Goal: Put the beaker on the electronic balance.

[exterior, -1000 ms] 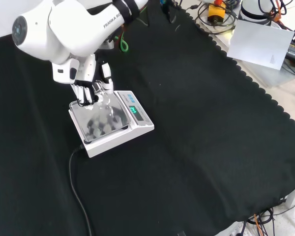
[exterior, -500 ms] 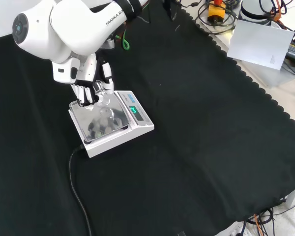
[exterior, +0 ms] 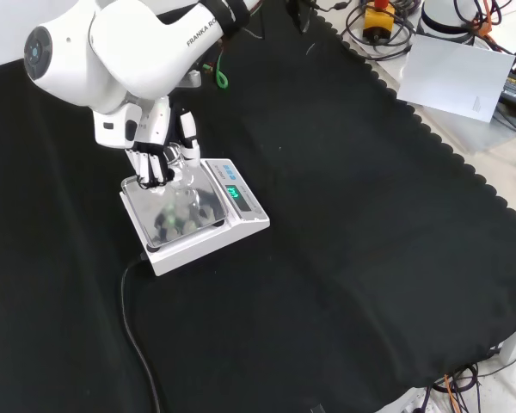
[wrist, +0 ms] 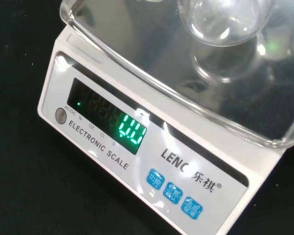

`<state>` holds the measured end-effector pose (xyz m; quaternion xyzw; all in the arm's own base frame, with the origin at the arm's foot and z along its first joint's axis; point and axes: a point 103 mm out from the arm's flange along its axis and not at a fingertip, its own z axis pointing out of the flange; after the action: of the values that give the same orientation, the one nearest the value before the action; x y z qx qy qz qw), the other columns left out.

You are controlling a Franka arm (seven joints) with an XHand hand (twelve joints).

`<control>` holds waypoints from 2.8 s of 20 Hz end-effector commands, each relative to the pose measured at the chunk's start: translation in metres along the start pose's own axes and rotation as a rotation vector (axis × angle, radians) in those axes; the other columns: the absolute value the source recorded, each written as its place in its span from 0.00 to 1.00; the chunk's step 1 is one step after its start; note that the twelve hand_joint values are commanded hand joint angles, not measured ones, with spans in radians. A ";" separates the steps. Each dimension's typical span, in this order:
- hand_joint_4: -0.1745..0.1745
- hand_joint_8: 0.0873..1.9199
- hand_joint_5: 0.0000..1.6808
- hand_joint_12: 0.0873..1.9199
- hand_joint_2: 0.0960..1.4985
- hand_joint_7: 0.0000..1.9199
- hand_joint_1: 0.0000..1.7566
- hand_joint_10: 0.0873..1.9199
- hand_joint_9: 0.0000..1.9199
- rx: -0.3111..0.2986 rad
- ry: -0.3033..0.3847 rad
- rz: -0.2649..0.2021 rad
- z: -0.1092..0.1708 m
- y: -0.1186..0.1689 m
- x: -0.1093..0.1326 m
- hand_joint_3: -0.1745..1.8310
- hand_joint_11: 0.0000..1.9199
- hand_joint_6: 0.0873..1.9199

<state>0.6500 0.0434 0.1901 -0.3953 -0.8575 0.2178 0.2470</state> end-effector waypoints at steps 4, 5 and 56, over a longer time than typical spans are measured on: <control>0.00 0.62 0.42 0.69 0.77 0.32 0.88 0.75 0.34 -0.017 0.006 -0.008 0.011 0.010 -0.001 0.09 0.41 0.71; 0.00 0.62 0.42 0.69 0.77 0.32 0.88 0.75 0.34 -0.017 0.007 -0.009 0.011 0.010 0.000 0.09 0.41 0.71; 0.50 0.41 0.63 0.66 0.64 0.56 0.60 0.44 0.55 -0.542 -0.194 0.077 -0.056 -0.126 0.031 0.08 0.39 0.37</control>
<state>0.6097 0.0259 0.2593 -0.3912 -0.9004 0.1095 0.1555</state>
